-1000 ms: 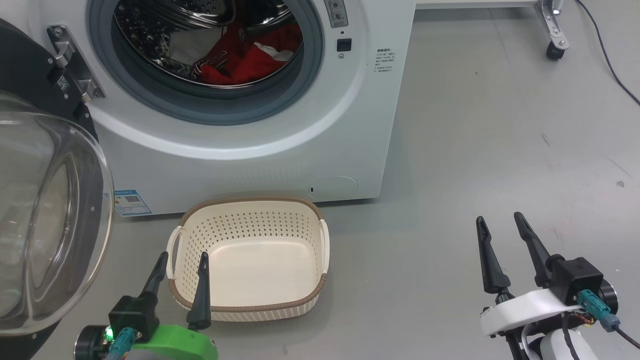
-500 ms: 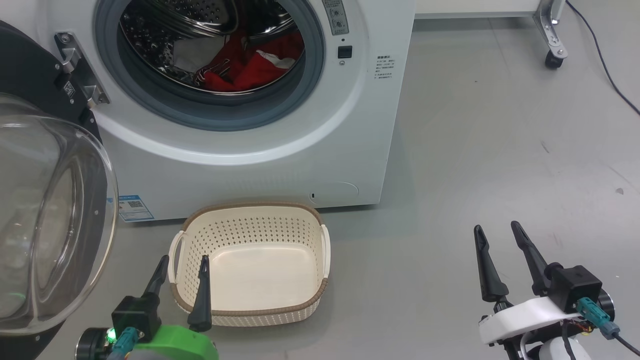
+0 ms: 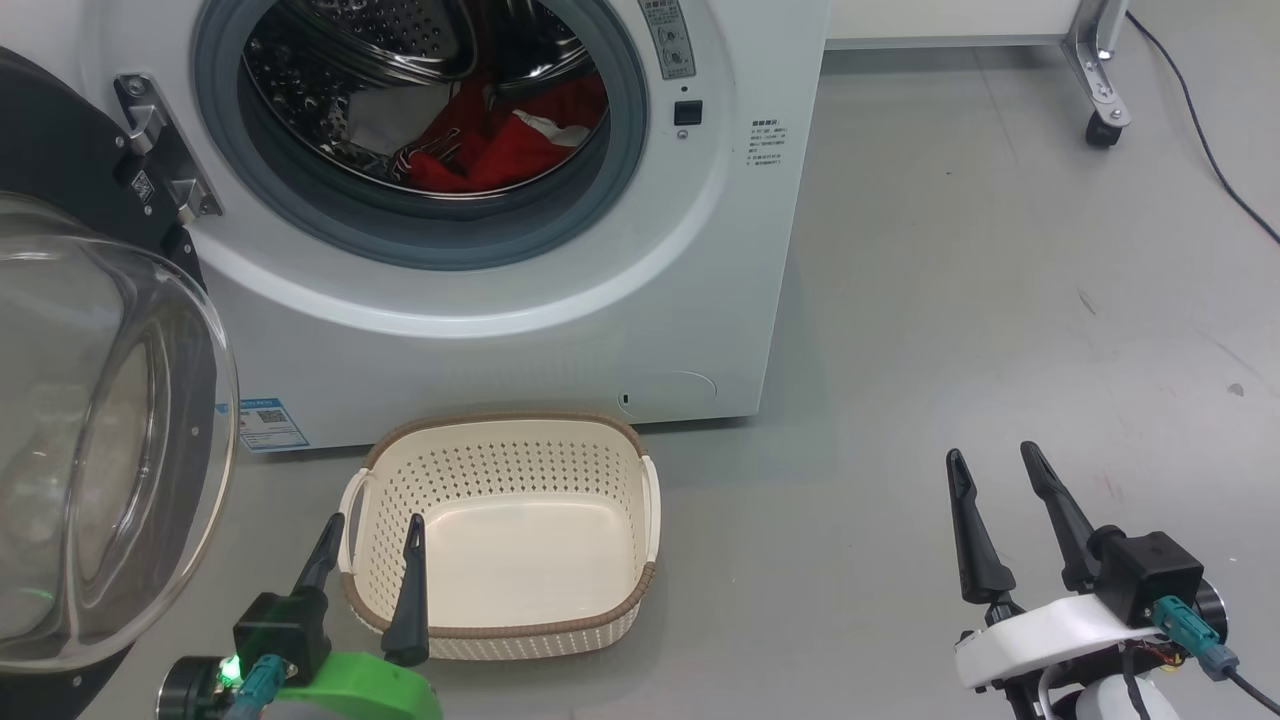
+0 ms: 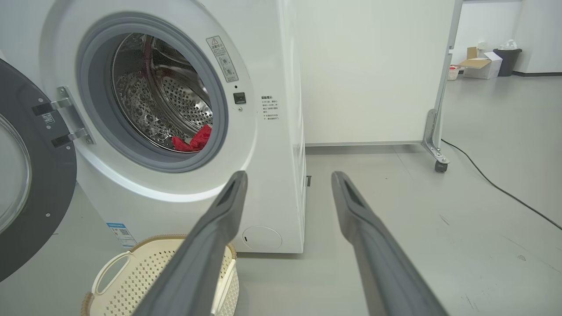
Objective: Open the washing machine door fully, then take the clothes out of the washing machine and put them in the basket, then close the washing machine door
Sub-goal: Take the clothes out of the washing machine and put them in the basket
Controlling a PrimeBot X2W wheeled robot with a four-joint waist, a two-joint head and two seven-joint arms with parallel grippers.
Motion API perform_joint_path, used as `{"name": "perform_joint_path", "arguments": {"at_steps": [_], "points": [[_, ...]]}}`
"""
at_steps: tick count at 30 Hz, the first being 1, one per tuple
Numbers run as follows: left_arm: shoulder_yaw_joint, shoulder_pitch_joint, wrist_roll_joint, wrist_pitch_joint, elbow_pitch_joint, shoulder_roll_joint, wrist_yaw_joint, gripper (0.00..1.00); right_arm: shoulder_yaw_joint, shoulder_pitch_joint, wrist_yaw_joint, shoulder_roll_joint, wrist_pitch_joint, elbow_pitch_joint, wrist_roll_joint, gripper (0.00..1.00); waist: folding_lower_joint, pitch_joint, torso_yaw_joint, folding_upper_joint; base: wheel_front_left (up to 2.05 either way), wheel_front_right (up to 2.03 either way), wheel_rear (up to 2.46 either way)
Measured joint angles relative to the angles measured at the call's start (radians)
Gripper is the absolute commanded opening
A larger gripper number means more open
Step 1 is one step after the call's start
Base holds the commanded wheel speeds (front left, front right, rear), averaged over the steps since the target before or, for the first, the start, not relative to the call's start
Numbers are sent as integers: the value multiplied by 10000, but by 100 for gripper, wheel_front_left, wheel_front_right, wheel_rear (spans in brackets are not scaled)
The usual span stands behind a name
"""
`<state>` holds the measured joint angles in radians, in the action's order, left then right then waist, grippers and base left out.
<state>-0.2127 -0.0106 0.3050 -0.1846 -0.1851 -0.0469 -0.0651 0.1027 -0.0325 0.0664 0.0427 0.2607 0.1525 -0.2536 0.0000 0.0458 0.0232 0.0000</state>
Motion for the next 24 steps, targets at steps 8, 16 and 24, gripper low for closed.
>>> {"name": "perform_joint_path", "arguments": {"at_steps": [8,16,24], "points": [[-4,0,-6,0,17,0,-6,100,59,-49,-73,-2,0,-19,-13,100,0,-46,7,0,3,-3,0],[-17,-1,-88,-2,15,0,-63,100,90,-136,-75,-6,0,-29,-13,100,0,-139,-22,0,31,-31,0],[-77,-10,-88,-2,17,0,-96,100,127,-180,-75,-8,0,-27,-15,100,0,-200,-37,0,63,-63,0]]}}
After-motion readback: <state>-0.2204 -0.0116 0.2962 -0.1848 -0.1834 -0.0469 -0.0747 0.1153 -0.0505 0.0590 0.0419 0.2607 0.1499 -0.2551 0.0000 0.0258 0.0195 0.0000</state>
